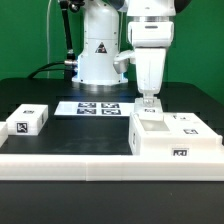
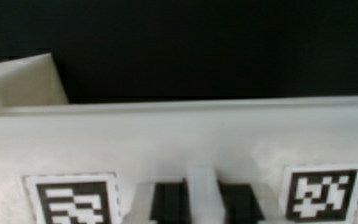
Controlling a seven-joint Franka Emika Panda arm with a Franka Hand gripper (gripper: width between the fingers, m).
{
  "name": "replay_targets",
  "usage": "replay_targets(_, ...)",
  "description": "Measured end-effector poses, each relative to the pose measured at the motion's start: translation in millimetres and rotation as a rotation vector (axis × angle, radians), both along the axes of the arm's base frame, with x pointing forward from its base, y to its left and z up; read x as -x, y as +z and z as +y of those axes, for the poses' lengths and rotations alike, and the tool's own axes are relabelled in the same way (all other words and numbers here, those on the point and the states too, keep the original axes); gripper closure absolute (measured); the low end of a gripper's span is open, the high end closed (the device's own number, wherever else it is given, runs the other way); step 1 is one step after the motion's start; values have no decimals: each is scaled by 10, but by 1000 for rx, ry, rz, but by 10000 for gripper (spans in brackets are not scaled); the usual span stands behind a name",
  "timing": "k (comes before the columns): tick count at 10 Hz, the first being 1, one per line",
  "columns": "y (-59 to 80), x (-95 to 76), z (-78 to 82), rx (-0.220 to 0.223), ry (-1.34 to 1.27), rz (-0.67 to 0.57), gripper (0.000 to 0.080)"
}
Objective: Assemble cabinet
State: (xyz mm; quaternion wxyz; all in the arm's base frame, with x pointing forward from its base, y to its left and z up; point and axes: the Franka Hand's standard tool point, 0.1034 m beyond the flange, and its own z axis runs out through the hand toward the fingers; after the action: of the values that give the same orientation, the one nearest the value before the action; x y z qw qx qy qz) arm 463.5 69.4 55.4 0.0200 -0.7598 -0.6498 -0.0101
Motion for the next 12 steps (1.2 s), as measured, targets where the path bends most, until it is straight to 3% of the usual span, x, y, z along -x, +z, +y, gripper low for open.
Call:
replay_targets(7, -2, -52, -21, 2, 44, -8, 729)
replay_targets(12, 3, -443, -78, -7, 99, -50, 729)
